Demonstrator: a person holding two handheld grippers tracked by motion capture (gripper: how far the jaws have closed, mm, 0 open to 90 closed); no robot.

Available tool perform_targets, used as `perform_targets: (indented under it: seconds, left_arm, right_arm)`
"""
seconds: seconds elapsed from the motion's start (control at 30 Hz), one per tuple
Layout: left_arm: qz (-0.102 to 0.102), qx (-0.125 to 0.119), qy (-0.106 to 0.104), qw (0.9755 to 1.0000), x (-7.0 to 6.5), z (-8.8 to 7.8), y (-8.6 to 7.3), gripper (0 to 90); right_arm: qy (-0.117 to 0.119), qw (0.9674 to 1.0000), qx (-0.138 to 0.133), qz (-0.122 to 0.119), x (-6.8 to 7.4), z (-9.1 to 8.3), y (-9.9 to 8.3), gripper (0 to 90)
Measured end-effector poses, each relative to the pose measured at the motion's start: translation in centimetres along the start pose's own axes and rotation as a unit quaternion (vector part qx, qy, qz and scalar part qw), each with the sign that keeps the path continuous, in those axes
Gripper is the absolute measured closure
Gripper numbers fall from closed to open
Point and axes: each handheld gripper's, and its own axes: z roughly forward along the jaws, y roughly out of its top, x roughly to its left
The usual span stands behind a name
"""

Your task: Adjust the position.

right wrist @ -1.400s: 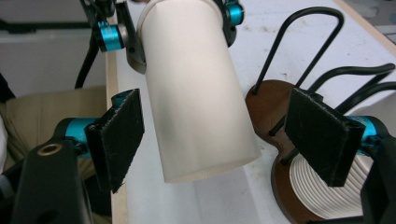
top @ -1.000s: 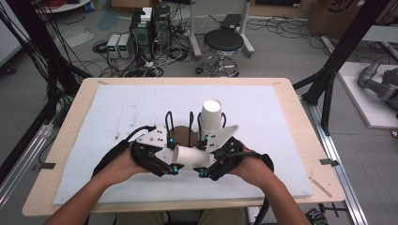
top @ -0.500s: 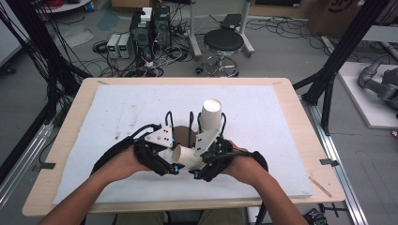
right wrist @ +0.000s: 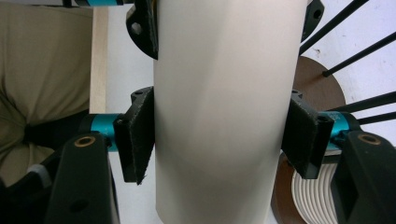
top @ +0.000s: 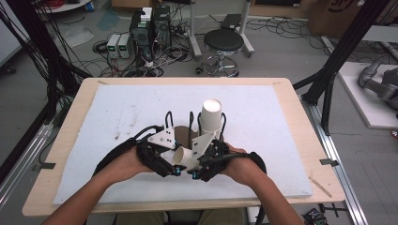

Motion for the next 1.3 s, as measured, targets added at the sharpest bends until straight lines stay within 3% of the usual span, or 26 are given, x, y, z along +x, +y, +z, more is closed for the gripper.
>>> perform_targets:
  seconds: [0.4, 0.57, 0.67, 0.9, 1.1, 1.3]
  left_arm:
    - [-0.012, -0.044, 0.003, 0.9989, -0.2, 0.5, -0.8, 28.2]
    - [-0.017, -0.088, 0.016, 0.9959, -0.4, 0.3, -1.6, 17.7]
    - [-0.028, -0.107, 0.023, 0.9936, -0.3, 0.2, -2.5, 17.8]
    - [-0.049, -0.160, 0.035, 0.9853, -0.5, -0.2, -4.0, 17.4]
    - [-0.070, -0.191, 0.048, 0.9779, -0.3, -0.9, -4.9, 17.4]
    - [-0.096, -0.231, 0.071, 0.9656, 0.0, -1.9, -6.1, 17.4]
  right_arm:
    - [0.006, 0.9998, -0.007, 0.019, 0.0, 0.5, -0.6, 35.6]
    - [0.022, 0.9987, -0.023, 0.040, -0.1, 0.4, -1.2, 35.7]
    - [0.018, 0.9985, -0.030, 0.043, -0.1, 0.1, -1.6, 35.6]
    - [0.013, 0.9969, -0.052, 0.057, -0.1, -0.3, -2.8, 35.7]
    - [0.011, 0.9945, -0.071, 0.076, 0.1, -0.3, -3.9, 35.9]
    - [-0.012, 0.9880, -0.112, 0.105, 0.3, -0.8, -5.6, 36.1]
